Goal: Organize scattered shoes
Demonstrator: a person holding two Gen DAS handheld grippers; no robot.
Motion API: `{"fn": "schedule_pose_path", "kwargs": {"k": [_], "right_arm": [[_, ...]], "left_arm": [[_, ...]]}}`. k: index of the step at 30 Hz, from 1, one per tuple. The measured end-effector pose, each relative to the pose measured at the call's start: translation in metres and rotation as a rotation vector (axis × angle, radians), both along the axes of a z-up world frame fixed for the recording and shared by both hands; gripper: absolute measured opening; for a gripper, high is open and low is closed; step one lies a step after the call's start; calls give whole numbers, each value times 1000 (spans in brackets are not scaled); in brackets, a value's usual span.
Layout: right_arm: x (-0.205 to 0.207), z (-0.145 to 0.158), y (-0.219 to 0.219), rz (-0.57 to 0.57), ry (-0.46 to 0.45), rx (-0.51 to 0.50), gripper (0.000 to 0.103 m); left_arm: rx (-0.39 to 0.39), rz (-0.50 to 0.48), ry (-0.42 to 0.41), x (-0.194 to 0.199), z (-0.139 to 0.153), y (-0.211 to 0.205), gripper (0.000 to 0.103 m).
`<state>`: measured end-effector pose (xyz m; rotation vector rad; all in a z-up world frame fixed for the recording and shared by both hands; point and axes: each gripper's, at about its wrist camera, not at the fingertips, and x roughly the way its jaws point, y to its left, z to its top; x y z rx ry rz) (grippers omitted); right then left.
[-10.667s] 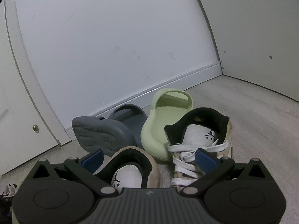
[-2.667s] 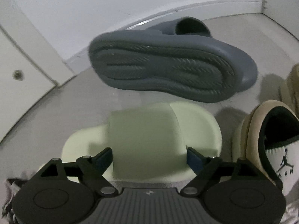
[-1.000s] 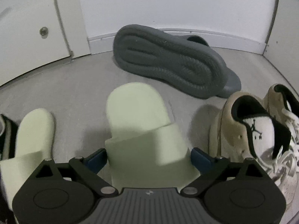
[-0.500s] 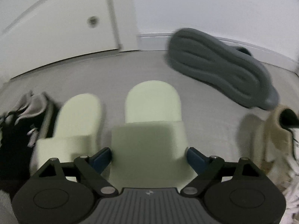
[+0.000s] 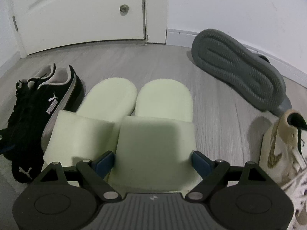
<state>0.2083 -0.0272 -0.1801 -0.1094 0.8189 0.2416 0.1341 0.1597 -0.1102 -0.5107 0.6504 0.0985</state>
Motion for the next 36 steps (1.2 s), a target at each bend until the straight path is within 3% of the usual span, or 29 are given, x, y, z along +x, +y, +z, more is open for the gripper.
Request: {"fn": "schedule_pose_path", "kwargs": {"k": [7,10,12,13,16,18,20,22,25,27,30,36], "right_arm": [[3,-2,3,107,20,-43,95],[-1,11,-27,101,13,125,95],[-9,23,-46,78,-46,152,95],[-19,36,-64,55,-126,142,95],[-36,56,-104,-47,-291,48,95],[-34,62,-137,-159,-332,-46,94],[-25,58,-168,-252,-318,-101,88],[-19,51,-196,-321,-279,-78,70],[-12,36,-229,-369,-196,78,54],[-9,29,-236,-382,-184,115,47],[2,22,-239,-384,-165,168,27],[28,19,-235,-464,-171,222,17]], "left_arm": [[-9,-6,-26,-3,2,0,69],[-23,1,-40,-6,3,2,69],[-25,2,-41,-6,3,2,69],[-20,-1,-38,-6,3,1,69],[-3,-12,-31,-4,3,-2,69],[4,-18,-28,-3,3,-4,69],[6,-20,-21,-2,2,-4,69],[4,-17,-10,-1,0,-4,69],[0,-14,6,0,-3,-3,69],[-1,-14,14,1,-4,-2,69],[1,-17,25,2,-6,-2,69],[19,-33,38,4,-7,-6,69]]}}
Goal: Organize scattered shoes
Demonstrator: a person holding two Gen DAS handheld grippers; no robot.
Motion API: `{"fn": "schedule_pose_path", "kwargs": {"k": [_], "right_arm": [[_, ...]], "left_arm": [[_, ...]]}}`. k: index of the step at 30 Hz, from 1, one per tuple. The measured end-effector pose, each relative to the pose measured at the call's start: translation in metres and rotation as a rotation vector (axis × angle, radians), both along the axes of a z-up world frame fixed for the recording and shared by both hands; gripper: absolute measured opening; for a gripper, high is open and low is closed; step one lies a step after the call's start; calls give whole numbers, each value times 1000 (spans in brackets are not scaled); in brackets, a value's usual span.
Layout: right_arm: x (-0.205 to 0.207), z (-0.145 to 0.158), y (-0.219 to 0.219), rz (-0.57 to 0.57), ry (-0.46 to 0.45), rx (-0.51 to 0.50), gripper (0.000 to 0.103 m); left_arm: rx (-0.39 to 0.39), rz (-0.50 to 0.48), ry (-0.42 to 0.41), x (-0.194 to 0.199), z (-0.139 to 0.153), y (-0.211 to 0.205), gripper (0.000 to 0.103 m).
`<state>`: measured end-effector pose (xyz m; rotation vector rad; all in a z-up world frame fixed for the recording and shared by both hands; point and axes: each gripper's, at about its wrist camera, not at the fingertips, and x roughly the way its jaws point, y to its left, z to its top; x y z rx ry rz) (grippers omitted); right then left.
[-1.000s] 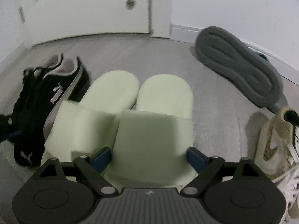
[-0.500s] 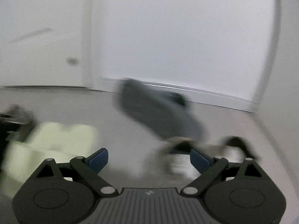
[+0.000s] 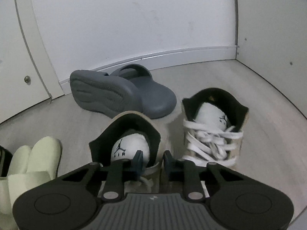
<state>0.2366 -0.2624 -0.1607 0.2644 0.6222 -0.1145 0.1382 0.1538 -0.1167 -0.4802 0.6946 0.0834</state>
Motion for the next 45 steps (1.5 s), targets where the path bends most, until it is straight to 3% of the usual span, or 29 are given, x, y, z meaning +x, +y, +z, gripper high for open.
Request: {"fn": "schedule_pose_path", "kwargs": {"k": [4,9,11,12,13,15,18,23,27,33,36,38,40,45], "right_arm": [[16,0,4,-47,-10,18,16],[20,9,10,42,-6,-34,21],[5,23,5,61,-98,-109,47],[2,26,3,57,-121,-143,74],[-3,30,-1,52,-157,-219,92],[2,30,-11,83,-152,-253,92],[17,23,-39,116,-110,-186,92],[36,5,-66,240,-74,48,93],[44,3,-59,270,-60,27,99],[60,6,-35,362,22,-73,99],[70,8,-28,319,51,-71,98],[72,10,-29,257,50,-47,93],[68,12,-38,188,43,-24,82],[74,17,-44,213,85,-74,85]], "left_arm": [[-4,2,5,0,-1,1,69],[-8,2,4,0,-1,1,69],[-8,-8,-1,1,-1,0,69],[-6,-13,-1,1,-1,-1,69],[-1,-21,-2,1,-1,-2,69],[7,-33,-6,1,0,-5,69],[5,-39,-13,2,1,-6,69],[1,-40,-6,4,0,-7,69],[3,-48,-4,5,0,-8,69],[8,-55,-4,5,0,-10,69],[4,-52,-7,4,0,-9,69],[-4,-50,-7,4,0,-8,69],[-10,-52,-6,5,-1,-8,69],[5,-71,-8,5,1,-11,69]]}}
